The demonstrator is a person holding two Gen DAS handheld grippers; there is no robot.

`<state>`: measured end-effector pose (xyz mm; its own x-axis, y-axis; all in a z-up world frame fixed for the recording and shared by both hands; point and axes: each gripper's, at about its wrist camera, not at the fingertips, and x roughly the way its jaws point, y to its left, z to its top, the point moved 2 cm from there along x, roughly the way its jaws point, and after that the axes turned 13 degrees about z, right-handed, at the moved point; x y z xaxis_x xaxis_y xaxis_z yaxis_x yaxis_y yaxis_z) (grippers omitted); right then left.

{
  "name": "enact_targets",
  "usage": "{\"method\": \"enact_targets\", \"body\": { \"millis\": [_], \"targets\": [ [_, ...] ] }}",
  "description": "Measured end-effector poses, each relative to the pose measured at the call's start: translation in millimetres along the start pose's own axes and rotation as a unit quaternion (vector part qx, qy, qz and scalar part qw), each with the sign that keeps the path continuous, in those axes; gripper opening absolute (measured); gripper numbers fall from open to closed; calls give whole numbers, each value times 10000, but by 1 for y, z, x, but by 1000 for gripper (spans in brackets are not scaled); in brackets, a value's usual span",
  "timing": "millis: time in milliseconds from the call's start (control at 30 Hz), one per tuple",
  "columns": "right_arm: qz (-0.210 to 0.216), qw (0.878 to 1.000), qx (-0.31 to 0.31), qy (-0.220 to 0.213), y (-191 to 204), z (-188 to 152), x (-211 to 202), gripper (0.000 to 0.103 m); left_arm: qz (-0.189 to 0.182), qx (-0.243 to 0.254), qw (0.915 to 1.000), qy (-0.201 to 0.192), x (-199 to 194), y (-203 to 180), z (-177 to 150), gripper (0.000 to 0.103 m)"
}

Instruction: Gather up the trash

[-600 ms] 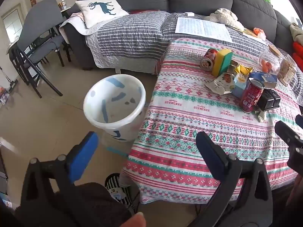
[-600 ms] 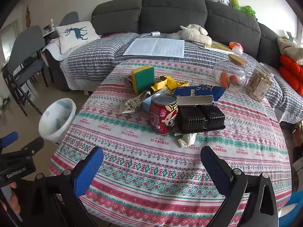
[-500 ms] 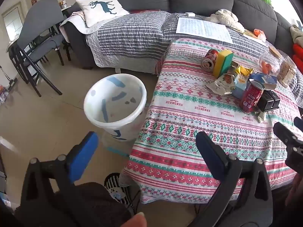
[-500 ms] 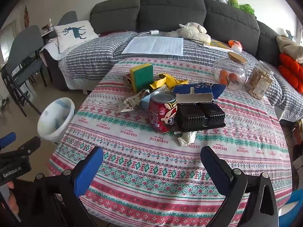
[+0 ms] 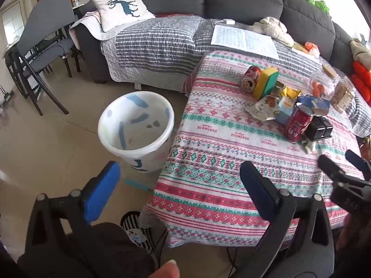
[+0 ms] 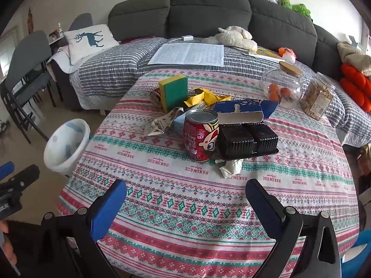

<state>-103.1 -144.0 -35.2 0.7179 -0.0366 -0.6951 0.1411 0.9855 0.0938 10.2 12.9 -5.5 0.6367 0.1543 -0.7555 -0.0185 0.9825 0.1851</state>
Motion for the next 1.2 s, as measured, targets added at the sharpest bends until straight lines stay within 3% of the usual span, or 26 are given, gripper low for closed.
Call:
{"method": "enact_targets", "body": {
  "millis": [133, 233, 533, 1200],
  "targets": [
    [74, 9999, 90, -69, -1, 3, -5, 103, 239, 11, 9997, -33, 6, -2, 2, 102],
    [76, 9998, 104, -159, -1, 4, -10, 103, 205, -34, 9997, 132, 11, -3, 1, 102],
    [141, 9996, 160, -174, -3, 6, -13, 103, 351, 23, 9993, 83, 11, -6, 0, 102],
    [253, 9993, 220, -180, 2, 9, -11, 103, 273, -172, 9993, 166, 14, 7, 4, 102]
  ]
}}
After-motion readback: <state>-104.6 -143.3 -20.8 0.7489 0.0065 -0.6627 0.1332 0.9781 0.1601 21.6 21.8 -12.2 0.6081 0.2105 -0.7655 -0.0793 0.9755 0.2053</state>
